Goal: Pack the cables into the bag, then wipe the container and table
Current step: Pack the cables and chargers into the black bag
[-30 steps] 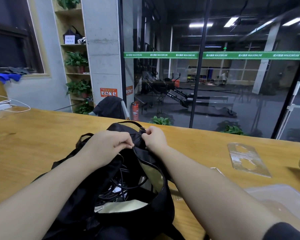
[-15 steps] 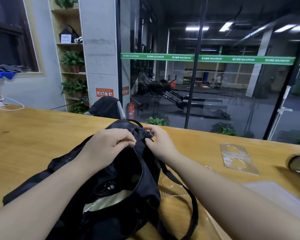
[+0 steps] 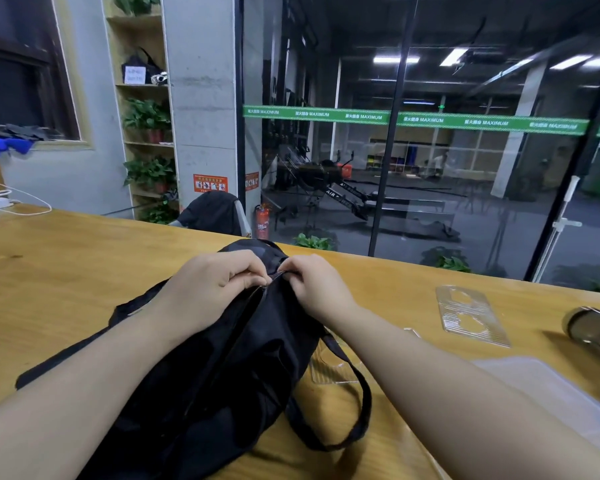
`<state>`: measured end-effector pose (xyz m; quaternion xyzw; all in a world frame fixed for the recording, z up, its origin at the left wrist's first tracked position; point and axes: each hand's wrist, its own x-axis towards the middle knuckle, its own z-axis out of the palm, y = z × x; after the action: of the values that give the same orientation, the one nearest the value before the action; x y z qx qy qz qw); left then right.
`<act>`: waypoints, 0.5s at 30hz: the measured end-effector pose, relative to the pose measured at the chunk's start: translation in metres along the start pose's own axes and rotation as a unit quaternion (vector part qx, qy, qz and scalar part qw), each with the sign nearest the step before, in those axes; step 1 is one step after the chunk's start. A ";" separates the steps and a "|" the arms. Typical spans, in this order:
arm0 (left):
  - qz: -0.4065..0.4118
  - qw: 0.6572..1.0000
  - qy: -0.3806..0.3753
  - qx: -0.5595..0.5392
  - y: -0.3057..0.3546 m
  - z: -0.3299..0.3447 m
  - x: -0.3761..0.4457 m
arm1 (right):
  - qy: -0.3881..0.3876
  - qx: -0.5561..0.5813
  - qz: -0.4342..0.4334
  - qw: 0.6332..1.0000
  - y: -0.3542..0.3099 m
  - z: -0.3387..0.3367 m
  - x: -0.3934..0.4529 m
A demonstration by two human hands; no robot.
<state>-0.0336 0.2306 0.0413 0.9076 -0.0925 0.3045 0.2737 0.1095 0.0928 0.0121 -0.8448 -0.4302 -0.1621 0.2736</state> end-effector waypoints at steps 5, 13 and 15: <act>-0.001 1.000 -0.010 -0.028 0.006 -0.016 -0.017 | 0.003 0.013 0.056 0.998 -0.001 0.012 0.004; -0.026 0.999 -0.043 -0.009 0.011 -0.028 -0.051 | -0.012 -0.013 0.094 0.995 -0.004 0.013 -0.006; -0.037 0.997 -0.061 0.010 0.012 -0.030 -0.063 | -0.010 -0.018 0.099 0.995 -0.006 0.009 -0.008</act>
<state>-0.1027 0.2372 0.0287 0.9299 -0.0726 0.2392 0.2698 0.1005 0.0955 0.0025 -0.8895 -0.3445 -0.1332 0.2690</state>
